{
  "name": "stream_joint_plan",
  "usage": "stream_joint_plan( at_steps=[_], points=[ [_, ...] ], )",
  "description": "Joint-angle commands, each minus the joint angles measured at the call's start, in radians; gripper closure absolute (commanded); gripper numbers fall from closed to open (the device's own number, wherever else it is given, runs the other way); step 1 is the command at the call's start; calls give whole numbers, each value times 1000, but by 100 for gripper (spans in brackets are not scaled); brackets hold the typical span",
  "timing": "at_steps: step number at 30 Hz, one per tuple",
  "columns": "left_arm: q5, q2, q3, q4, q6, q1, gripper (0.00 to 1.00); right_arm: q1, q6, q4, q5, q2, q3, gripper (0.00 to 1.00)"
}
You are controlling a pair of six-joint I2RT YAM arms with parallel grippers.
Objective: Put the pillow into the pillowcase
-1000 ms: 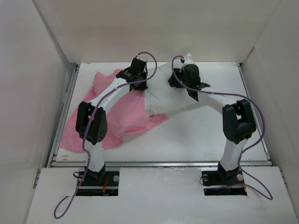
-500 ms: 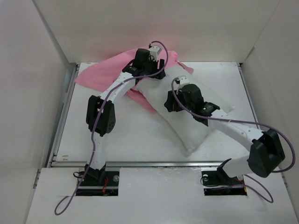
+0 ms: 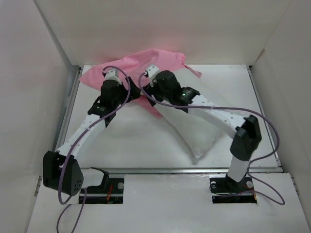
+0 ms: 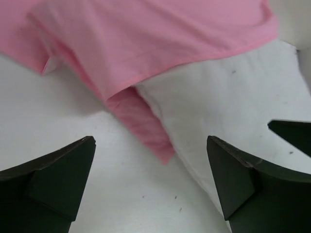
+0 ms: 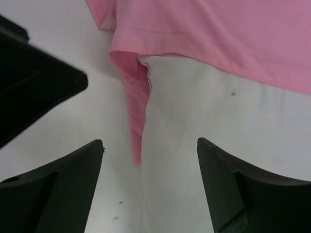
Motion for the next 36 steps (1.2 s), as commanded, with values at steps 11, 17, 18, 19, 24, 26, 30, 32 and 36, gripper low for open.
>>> stream_joint_plan(
  at_steps=[11, 17, 18, 19, 24, 26, 30, 32, 36],
  points=[
    [-82, -113, -510, 311, -360, 40, 0, 44, -341, 175, 395, 402, 184, 6],
    [-82, -82, -544, 382, -371, 40, 0, 44, -401, 372, 606, 585, 178, 9],
    [-82, -82, -544, 394, -362, 40, 0, 44, -401, 373, 655, 611, 222, 18],
    [-82, -82, -544, 394, -362, 40, 0, 44, -401, 373, 687, 655, 242, 31],
    [-70, -82, -565, 443, -328, 40, 0, 23, -328, 363, 751, 639, 313, 100],
    [-61, -82, -565, 468, -302, 40, 0, 13, -259, 258, 619, 558, 381, 100],
    [-42, -8, -556, 587, -277, 40, 0, -10, -98, 152, 372, 405, 407, 100],
    [-18, 36, -544, 699, -286, 40, 0, -21, -88, 121, 289, 373, 430, 100],
    [13, 196, -461, 862, -312, 40, 0, -39, -66, 60, 266, 373, 483, 100]
  ],
)
